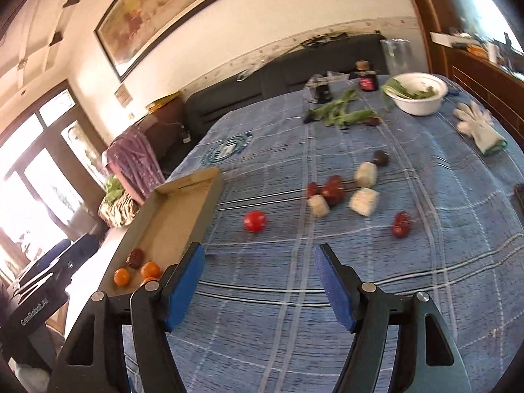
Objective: Organize fruits
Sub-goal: 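Move both open grippers back toward the tomato and white cubes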
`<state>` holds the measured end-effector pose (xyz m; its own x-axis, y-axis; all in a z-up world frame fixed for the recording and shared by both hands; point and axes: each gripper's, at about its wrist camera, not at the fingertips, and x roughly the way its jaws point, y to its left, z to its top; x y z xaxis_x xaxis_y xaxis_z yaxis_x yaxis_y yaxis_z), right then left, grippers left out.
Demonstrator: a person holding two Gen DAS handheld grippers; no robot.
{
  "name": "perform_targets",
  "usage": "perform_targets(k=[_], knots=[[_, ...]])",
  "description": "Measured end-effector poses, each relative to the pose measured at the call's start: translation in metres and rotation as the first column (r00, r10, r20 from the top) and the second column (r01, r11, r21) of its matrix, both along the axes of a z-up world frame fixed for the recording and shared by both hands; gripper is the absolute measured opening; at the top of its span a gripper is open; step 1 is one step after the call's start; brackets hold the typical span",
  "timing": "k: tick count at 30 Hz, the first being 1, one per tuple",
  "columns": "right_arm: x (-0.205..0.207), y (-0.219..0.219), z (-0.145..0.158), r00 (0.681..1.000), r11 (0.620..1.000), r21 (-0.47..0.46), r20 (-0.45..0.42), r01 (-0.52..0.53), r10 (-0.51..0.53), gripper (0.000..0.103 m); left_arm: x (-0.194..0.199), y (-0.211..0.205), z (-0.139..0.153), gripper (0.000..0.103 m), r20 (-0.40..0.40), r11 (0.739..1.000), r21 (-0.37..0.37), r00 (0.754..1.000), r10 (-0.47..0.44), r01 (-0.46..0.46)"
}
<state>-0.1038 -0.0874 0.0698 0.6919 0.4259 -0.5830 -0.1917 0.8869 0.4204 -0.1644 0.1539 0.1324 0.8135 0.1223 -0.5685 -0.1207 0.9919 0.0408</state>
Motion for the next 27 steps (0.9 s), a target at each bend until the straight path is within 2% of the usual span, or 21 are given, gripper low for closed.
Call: perform_targets(k=[5,10,15,19,24,27], knots=[[0.008,-0.053,-0.011,0.992,0.991,-0.072,-0.045,0.116,-0.119,0.074,0.010,-0.009,-0.015,0.084,-0.043,0.997,-0.057,0.998,-0.046,0.044],[0.029,-0.084,-0.019,0.982,0.983,-0.110,-0.100,0.149,-0.160,0.074,0.027,-0.029,-0.034,0.083,-0.094,0.988,-0.103,0.988,-0.124,0.115],[0.075,-0.079,-0.026,0.980,0.987,-0.118,-0.156,0.108,-0.126,0.074,0.043,-0.045,-0.051,0.083,-0.135,0.981,-0.118,0.976,-0.172,0.156],[0.107,-0.063,-0.029,0.986,0.987,-0.128,-0.124,0.094,-0.110,0.074,0.057,-0.053,-0.060,0.083,-0.151,0.977,-0.133,0.971,-0.186,0.166],[0.119,-0.056,-0.039,0.993,0.989,-0.122,-0.070,0.089,-0.098,0.074,0.074,-0.055,-0.073,0.083,-0.179,0.978,-0.141,0.967,-0.181,0.157],[0.121,-0.060,-0.051,0.991,0.993,-0.088,-0.101,0.074,-0.083,0.074,0.085,-0.053,-0.083,0.083,-0.191,0.974,-0.171,0.964,-0.183,0.151]])
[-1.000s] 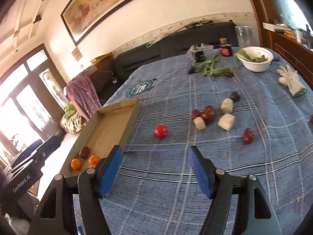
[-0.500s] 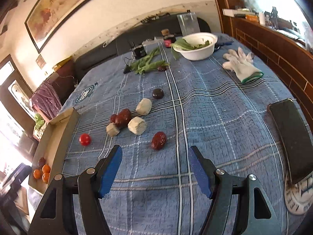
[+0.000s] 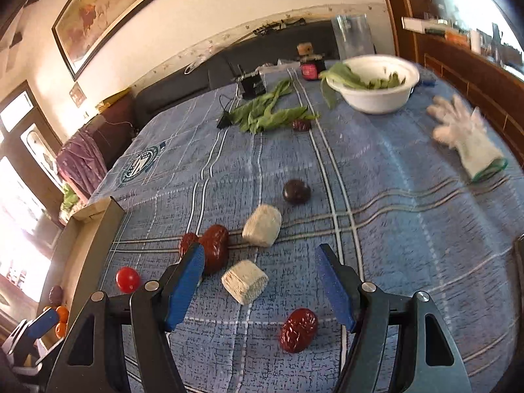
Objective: Organize fruits
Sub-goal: 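Move both open grippers back toward the tomato and white cubes, then close the left gripper on the red tomato while the right gripper grasps a white cube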
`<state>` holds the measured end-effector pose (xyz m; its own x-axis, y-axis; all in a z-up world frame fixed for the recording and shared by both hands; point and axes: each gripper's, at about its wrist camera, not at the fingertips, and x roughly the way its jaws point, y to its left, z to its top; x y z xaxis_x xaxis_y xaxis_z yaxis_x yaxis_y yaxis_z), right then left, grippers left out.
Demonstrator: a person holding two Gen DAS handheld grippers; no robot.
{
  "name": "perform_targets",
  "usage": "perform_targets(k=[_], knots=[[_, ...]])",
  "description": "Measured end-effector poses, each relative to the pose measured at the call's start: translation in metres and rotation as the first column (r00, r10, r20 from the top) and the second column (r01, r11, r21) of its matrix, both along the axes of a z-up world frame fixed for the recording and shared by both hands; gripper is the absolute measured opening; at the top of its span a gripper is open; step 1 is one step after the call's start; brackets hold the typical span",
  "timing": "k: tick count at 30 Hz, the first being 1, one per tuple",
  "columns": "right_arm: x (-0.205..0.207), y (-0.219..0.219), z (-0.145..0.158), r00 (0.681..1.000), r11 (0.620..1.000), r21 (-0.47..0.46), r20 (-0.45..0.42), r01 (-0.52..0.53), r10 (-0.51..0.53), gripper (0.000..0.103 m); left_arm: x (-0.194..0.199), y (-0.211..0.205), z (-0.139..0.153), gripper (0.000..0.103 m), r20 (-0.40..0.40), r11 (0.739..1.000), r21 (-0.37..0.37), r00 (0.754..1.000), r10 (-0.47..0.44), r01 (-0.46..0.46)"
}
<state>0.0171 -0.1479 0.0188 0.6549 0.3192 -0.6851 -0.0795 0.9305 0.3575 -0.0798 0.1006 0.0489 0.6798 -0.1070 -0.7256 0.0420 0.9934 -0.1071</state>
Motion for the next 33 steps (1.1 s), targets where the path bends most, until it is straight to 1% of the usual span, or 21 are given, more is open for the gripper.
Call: perform_targets(k=[3,5,9,12,13,14,16,20,22,24,26,27,28,29,31,33], knots=[[0.002,0.000,-0.003,1.000,1.000,0.004,-0.017,-0.017,0.017,0.074,0.014,-0.001,-0.009,0.083,-0.022,0.999,-0.035,1.000,-0.001,0.000],[0.002,0.007,-0.003,0.999,0.999,-0.018,-0.015,-0.044,0.044,0.074,0.024,-0.002,-0.014,0.083,-0.027,0.999,-0.043,1.000,0.000,-0.001],[0.005,0.030,-0.008,0.994,0.988,-0.116,-0.040,-0.103,0.099,0.074,0.037,0.001,-0.022,0.083,-0.039,0.998,-0.055,0.999,0.014,-0.017],[0.005,0.041,-0.013,0.992,0.977,-0.172,-0.058,-0.124,0.115,0.074,0.040,0.007,-0.026,0.083,-0.046,0.997,-0.076,0.999,0.028,-0.031],[0.004,0.043,-0.014,0.991,0.974,-0.188,-0.056,-0.127,0.119,0.073,0.041,0.009,-0.027,0.083,-0.036,0.996,-0.079,0.999,0.032,-0.034],[0.004,0.045,-0.014,0.991,0.971,-0.197,-0.055,-0.134,0.125,0.067,0.041,0.010,-0.027,0.083,-0.027,0.996,-0.079,0.999,0.031,-0.033],[0.002,0.048,-0.014,0.990,0.966,-0.220,-0.050,-0.137,0.129,0.063,0.041,0.012,-0.026,0.083,-0.017,0.996,-0.091,1.000,0.024,-0.025],[-0.001,0.048,-0.015,0.990,0.963,-0.232,-0.044,-0.140,0.133,0.060,0.043,0.015,-0.026,0.083,0.006,0.994,-0.110,1.000,0.012,-0.011],[-0.001,0.046,-0.016,0.990,0.964,-0.227,-0.046,-0.139,0.131,0.060,0.047,0.012,-0.027,0.083,0.011,0.996,-0.089,1.000,0.004,-0.003],[0.000,0.046,-0.015,0.990,0.965,-0.224,-0.047,-0.138,0.130,0.060,0.052,0.008,-0.027,0.080,0.010,0.997,-0.076,1.000,-0.013,0.014],[0.000,0.045,-0.015,0.991,0.966,-0.220,-0.048,-0.133,0.125,0.057,0.057,0.004,-0.028,0.076,0.010,0.996,-0.078,0.999,-0.036,0.036],[-0.001,0.044,-0.014,0.991,0.968,-0.217,-0.047,-0.129,0.121,0.055,0.060,0.001,-0.028,0.076,0.014,0.997,-0.063,0.999,-0.038,0.039],[-0.001,0.042,-0.014,0.992,0.969,-0.212,-0.047,-0.124,0.117,0.051,0.064,-0.002,-0.027,0.073,0.023,0.998,-0.047,0.999,-0.043,0.044],[0.000,0.042,-0.014,0.992,0.970,-0.211,-0.047,-0.121,0.114,0.045,0.066,-0.005,-0.027,0.067,0.025,0.998,-0.040,0.998,-0.053,0.054],[-0.001,0.039,-0.014,0.993,0.972,-0.206,-0.048,-0.115,0.107,0.042,0.074,-0.009,-0.031,0.061,0.007,0.995,-0.050,0.996,-0.086,0.087],[-0.001,0.039,-0.014,0.993,0.973,-0.202,-0.047,-0.113,0.106,0.041,0.080,-0.014,-0.035,0.060,-0.015,0.993,-0.051,0.994,-0.104,0.103]])
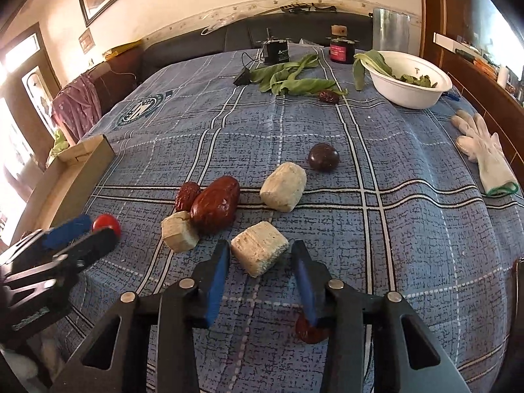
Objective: Organize fruits
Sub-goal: 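Close the left gripper on the red tomato while the right gripper grasps a white cube, then carry the tomato and white cube over the box and open both grippers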
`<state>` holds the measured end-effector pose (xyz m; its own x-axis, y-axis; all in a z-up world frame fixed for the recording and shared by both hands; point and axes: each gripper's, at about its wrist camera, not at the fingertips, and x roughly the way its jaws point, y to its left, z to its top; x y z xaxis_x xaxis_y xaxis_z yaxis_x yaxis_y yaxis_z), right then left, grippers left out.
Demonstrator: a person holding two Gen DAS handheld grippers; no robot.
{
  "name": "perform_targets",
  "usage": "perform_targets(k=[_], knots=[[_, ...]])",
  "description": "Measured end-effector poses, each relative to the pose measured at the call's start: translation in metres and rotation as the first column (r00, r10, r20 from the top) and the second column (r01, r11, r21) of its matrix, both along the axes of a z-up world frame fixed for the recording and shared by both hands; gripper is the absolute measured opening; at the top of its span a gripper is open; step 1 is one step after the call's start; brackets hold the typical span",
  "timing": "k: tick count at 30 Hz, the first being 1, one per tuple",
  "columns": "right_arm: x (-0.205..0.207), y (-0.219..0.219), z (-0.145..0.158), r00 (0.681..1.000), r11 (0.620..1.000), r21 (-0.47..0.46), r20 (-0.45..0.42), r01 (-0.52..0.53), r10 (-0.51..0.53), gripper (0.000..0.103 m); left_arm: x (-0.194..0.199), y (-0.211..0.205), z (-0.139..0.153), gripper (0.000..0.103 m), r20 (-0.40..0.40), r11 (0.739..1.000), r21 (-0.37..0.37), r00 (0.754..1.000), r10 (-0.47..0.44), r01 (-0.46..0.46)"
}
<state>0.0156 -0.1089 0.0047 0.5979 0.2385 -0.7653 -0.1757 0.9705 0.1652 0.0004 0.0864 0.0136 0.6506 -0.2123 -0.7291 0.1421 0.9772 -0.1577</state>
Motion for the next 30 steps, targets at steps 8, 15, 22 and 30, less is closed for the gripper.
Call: perform_targets(k=[8,15,22,30], knots=[[-0.001,0.002,0.000,1.000,1.000,-0.005,0.016,0.002,-0.002,0.038,0.004,0.000,-0.005,0.027,-0.029,1.000,-0.026,1.000,-0.009,0.008],[-0.002,-0.012,0.000,0.999,0.997,0.062,0.029,0.036,-0.038,0.038,-0.024,0.025,0.008,0.027,-0.020,0.991,-0.122,0.998,0.054,-0.056],[-0.031,0.004,0.023,0.997,0.999,0.043,0.074,0.005,-0.008,0.038,-0.082,0.084,0.063,0.027,0.025,0.973,-0.205,0.994,0.111,-0.104],[-0.075,0.057,0.104,0.973,0.982,0.110,0.193,-0.152,0.129,0.038,-0.111,0.162,0.117,0.028,0.106,0.960,-0.191,0.968,0.227,-0.204]])
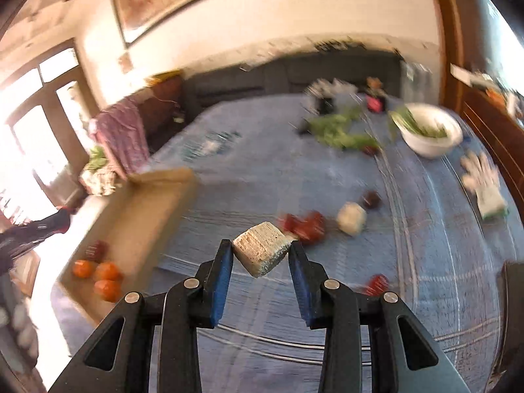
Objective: Organize fruits
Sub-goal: 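Carry the tomato and white cube over the box and open both grippers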
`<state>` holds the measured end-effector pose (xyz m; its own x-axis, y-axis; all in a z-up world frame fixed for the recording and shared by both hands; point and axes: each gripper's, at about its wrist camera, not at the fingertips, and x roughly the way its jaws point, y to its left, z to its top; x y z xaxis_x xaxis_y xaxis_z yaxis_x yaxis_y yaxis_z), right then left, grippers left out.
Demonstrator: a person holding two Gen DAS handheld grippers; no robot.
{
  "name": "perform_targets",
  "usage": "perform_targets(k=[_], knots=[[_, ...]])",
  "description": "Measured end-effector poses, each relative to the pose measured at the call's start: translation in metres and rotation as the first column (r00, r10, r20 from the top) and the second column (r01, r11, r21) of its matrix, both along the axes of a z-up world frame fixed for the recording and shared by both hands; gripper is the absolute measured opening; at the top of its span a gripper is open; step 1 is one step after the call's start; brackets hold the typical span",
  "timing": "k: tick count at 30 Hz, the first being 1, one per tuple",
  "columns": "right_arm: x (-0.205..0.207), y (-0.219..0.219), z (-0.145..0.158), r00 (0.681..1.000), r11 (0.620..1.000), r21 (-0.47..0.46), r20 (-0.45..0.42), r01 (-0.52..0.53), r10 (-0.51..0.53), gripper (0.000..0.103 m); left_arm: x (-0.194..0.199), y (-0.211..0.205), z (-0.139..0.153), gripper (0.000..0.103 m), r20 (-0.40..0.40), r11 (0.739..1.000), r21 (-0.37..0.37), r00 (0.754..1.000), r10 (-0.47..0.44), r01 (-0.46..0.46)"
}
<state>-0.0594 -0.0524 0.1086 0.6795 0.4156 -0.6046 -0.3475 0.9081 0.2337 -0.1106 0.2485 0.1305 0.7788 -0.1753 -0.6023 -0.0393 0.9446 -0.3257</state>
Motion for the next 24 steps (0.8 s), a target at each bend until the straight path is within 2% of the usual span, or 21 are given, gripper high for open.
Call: perform_targets(k=[3,6,9,13,17,24], knots=[[-0.002,0.030,0.026,0.997,0.997,0.012,0.021,-0.076,0.076,0.039,0.009,0.016,0.004,0.028,-0.018,0.998,0.059,0.999,0.035,-0.033],[0.003,0.069,0.033,0.989,0.989,0.003,0.011,-0.149,0.149,0.039,0.030,0.034,-0.007,0.028,-0.070,0.992,0.108,0.995,0.071,-0.064],[0.010,0.115,0.016,0.980,0.977,-0.068,-0.018,-0.201,0.200,0.039,0.051,0.051,-0.031,0.028,-0.144,0.987,0.127,0.983,0.112,-0.094],[0.024,0.163,-0.026,0.963,0.960,-0.108,-0.109,-0.258,0.247,0.039,0.067,0.073,-0.068,0.028,-0.250,0.991,0.071,0.960,0.126,-0.112],[0.039,0.197,-0.064,0.946,0.946,-0.139,-0.191,-0.292,0.264,0.039,0.077,0.082,-0.090,0.028,-0.322,0.991,0.062,0.938,0.131,-0.117],[0.050,0.218,-0.089,0.933,0.936,-0.164,-0.239,-0.312,0.269,0.039,0.085,0.088,-0.105,0.028,-0.357,0.992,0.050,0.926,0.125,-0.115]])
